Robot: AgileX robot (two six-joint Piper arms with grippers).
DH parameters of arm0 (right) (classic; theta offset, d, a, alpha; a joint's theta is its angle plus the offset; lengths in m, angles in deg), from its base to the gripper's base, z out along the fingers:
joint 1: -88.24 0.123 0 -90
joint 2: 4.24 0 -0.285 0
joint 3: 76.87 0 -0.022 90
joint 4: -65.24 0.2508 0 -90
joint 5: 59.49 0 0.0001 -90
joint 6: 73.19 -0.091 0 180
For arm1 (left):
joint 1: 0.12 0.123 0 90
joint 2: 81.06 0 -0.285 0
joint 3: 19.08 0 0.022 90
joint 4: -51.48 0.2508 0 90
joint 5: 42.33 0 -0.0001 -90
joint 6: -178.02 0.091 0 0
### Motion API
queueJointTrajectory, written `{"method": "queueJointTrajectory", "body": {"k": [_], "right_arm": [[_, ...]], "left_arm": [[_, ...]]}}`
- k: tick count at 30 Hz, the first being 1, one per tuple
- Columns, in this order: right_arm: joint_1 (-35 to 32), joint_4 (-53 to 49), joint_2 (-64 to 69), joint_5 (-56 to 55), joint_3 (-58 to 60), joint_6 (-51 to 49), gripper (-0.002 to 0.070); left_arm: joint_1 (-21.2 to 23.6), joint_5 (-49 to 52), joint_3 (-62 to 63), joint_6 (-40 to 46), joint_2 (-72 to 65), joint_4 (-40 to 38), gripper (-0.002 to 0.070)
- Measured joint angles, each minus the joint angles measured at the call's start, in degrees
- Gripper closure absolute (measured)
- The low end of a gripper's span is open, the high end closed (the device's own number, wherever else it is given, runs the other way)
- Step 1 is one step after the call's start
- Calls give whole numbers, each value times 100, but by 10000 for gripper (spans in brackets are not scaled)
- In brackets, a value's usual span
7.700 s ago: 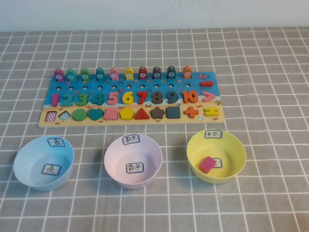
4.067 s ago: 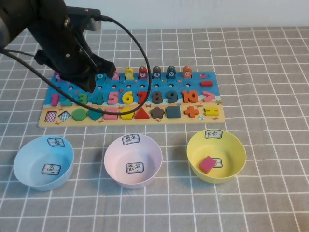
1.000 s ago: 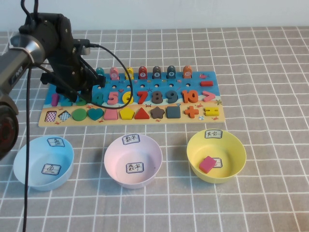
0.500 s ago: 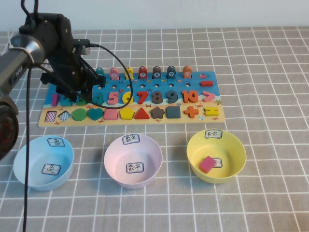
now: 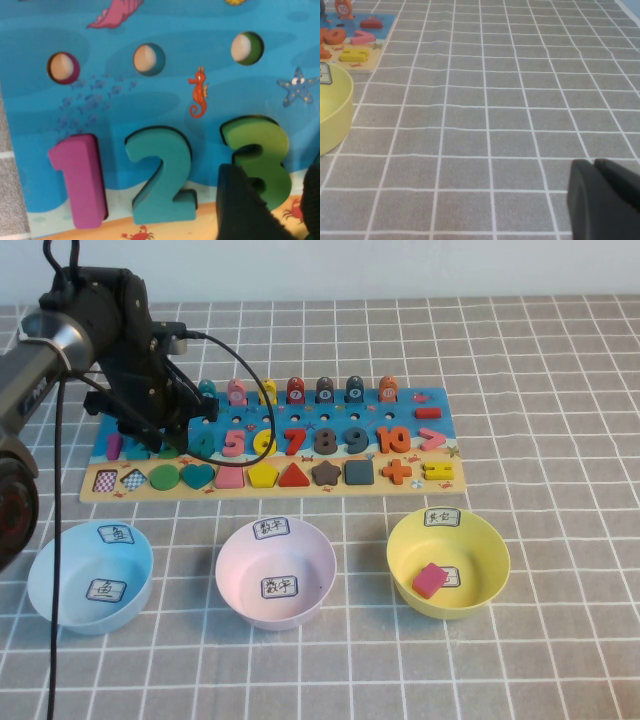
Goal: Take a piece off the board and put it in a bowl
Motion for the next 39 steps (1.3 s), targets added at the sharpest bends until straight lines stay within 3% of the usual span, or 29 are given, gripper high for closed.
{"method": "queueJointTrajectory", "body": {"k": [12,22,31,39], "right_arm": [[0,0,0,0,0,0,695],[0,0,0,0,0,0,695],[0,0,0,0,0,0,695],[0,0,0,0,0,0,695]], "left_arm": [[9,36,11,0,0,10,518],[9,36,21,0,0,10,526],[22,1,21,-118,0,-151,402],[22,-96,21,-218,0,-191,384]]}}
